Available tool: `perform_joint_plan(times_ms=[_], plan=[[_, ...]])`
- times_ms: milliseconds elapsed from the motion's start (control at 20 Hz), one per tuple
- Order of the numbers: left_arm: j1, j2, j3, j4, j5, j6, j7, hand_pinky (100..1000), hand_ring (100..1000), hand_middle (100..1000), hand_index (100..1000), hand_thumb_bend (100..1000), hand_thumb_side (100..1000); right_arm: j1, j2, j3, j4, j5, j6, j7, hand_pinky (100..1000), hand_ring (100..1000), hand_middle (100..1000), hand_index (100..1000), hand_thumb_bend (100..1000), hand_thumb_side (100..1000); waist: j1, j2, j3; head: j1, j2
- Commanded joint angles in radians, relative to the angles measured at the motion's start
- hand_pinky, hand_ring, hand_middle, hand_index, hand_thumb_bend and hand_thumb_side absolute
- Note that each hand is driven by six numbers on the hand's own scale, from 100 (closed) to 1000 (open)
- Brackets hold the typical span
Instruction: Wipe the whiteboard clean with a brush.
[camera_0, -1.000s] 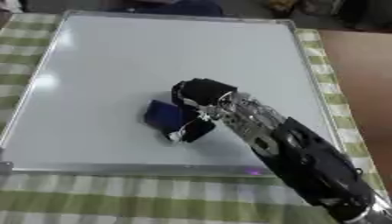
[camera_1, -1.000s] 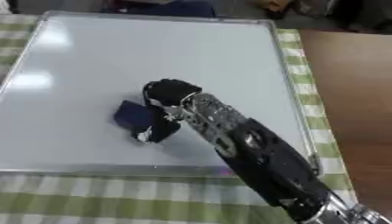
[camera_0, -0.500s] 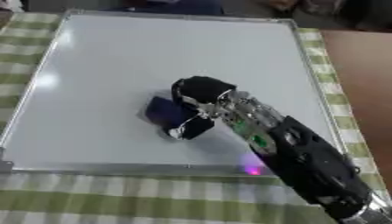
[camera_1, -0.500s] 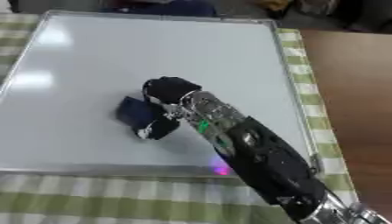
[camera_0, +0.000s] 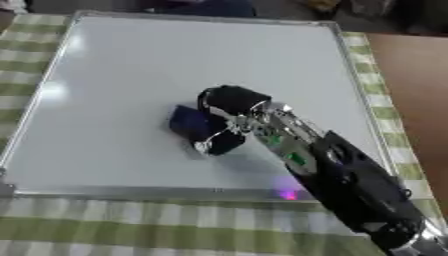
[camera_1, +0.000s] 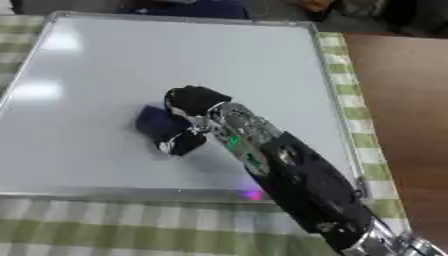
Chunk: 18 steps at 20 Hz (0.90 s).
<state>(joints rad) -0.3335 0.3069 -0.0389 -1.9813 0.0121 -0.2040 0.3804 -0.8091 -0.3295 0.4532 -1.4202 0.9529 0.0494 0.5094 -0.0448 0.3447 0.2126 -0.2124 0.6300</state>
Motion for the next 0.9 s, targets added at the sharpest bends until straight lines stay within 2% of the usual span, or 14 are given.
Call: perform_joint_plan(times_ms=[50,900], plan=[[-0.01,0.008,-0.001,-0.019,0.003,-0.002,-0.004,630,752,749,690,233,1000,0.004,-0.016,0.004,-0.011,-0.016,0.006,0.008,620,741,641,100,183,494,0.005,-0.015,0.0,0.003,-0.009],[-0.004,0.013,-0.001,-0.019,0.004,0.001,-0.01,631,754,750,689,231,1000,0.032,-0.073,0.001,-0.073,-0.015,0.0,-0.002,605,712,586,100,203,459,0.005,-0.03,-0.018,0.017,-0.005]])
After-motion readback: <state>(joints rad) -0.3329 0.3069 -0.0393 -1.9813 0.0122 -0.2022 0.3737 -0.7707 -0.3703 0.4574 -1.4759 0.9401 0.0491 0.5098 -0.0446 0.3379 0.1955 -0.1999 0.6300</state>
